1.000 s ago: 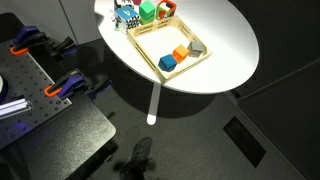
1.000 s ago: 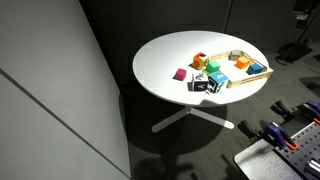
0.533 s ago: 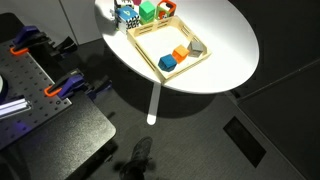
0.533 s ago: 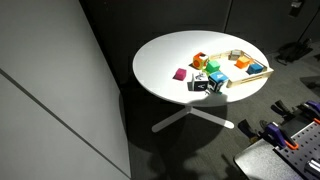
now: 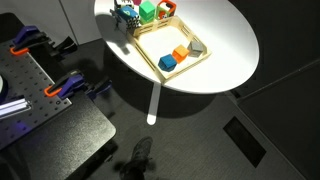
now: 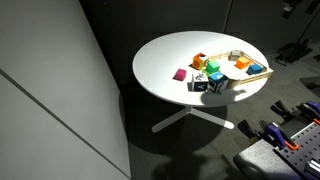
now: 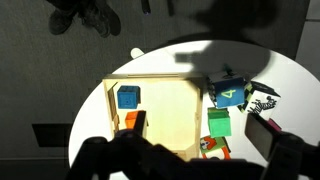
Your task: Pick up the blue block and put it on the table
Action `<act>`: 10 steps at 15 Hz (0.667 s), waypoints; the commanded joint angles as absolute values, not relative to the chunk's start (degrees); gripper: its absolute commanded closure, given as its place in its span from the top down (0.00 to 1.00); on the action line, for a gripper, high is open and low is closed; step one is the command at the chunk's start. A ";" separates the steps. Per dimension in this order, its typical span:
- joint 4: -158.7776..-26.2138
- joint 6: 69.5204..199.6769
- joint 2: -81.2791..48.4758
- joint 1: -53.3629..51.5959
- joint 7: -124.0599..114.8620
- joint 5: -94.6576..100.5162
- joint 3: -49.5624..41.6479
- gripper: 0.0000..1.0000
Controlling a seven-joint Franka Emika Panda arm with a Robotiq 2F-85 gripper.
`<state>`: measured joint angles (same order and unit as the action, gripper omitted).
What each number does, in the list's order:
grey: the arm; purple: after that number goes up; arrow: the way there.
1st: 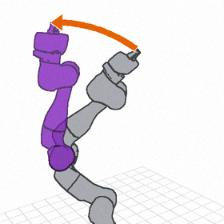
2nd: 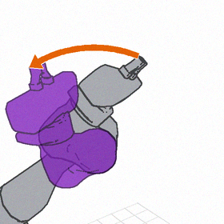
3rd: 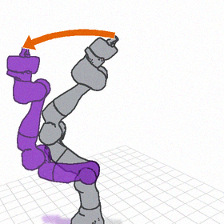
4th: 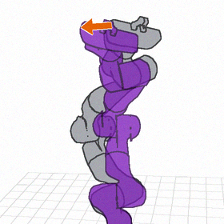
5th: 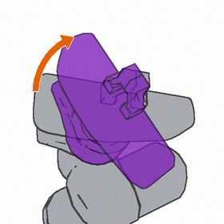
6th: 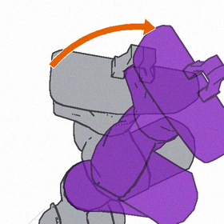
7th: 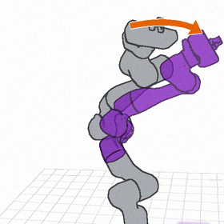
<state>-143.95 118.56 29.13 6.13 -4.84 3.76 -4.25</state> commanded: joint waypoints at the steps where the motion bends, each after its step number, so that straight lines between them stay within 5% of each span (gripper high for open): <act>1: -142.69 123.52 24.21 6.66 0.48 3.73 -6.92 1.00; 10: -142.92 128.06 18.10 7.81 2.62 3.78 -8.71 1.00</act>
